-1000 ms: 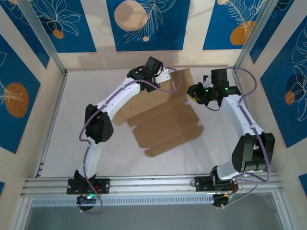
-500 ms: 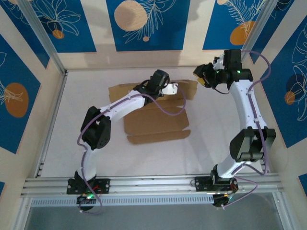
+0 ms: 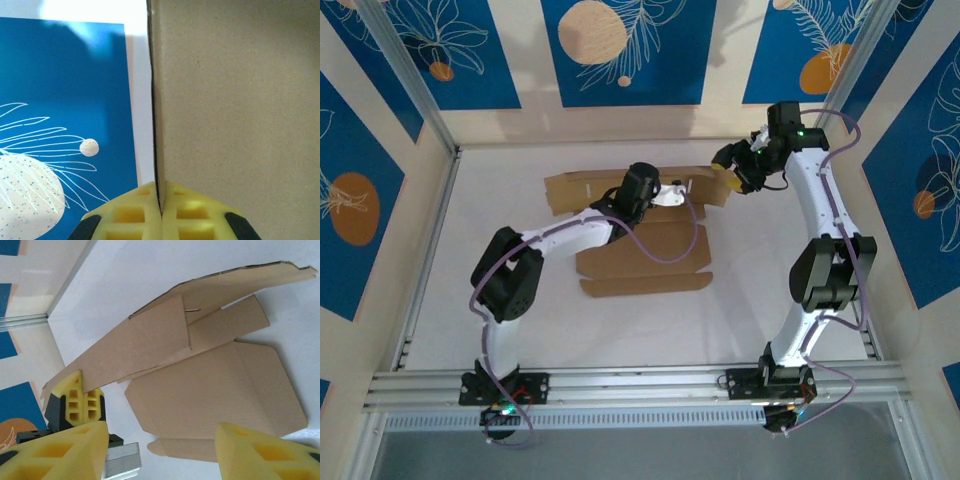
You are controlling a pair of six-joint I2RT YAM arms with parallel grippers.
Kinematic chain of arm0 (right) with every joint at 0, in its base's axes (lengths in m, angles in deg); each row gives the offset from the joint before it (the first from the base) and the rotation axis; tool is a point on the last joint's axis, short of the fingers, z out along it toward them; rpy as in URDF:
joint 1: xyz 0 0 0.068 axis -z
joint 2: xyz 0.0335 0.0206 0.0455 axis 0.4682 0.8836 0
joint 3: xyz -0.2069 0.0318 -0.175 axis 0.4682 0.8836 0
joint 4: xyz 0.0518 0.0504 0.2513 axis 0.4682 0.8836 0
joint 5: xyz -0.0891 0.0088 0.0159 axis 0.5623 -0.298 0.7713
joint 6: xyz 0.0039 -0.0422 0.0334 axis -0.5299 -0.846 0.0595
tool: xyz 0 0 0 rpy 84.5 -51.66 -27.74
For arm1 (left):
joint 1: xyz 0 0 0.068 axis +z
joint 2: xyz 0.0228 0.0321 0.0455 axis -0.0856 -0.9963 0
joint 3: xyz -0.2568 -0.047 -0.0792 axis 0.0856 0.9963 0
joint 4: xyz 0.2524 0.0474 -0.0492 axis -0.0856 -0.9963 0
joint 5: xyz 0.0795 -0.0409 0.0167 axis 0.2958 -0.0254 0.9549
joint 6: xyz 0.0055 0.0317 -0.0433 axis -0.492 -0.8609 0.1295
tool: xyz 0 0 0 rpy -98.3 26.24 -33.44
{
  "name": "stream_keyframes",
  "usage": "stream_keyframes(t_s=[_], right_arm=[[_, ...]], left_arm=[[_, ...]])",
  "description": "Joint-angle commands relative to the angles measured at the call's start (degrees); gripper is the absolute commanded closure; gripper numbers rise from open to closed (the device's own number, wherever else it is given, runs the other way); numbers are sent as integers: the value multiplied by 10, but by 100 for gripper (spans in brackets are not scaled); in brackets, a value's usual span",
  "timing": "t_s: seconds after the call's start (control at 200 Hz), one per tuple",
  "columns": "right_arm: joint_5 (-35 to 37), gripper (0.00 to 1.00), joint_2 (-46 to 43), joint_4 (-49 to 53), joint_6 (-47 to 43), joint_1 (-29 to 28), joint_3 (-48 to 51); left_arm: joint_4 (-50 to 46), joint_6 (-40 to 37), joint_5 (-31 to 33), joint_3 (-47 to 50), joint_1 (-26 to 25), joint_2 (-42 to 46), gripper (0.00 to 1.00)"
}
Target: Fold the paper box
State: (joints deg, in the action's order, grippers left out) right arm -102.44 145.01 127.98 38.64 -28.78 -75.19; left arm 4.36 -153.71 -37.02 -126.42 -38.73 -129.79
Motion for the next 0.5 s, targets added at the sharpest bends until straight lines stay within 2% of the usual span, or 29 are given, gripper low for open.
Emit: stream_keyframes(t_s=[0.0, 0.13, 0.495], right_arm=[[-9, 40, 11, 28, -13, -3, -34], [-31, 40, 35, 35, -15, -4, -45], [-34, 38, 84, 19, -6, -29, -70]], left_arm=[[110, -38, 1, 43, -6, 28, 100], [160, -50, 3, 72, -10, 31, 100], [241, -60, 7, 121, -23, 30, 100]])
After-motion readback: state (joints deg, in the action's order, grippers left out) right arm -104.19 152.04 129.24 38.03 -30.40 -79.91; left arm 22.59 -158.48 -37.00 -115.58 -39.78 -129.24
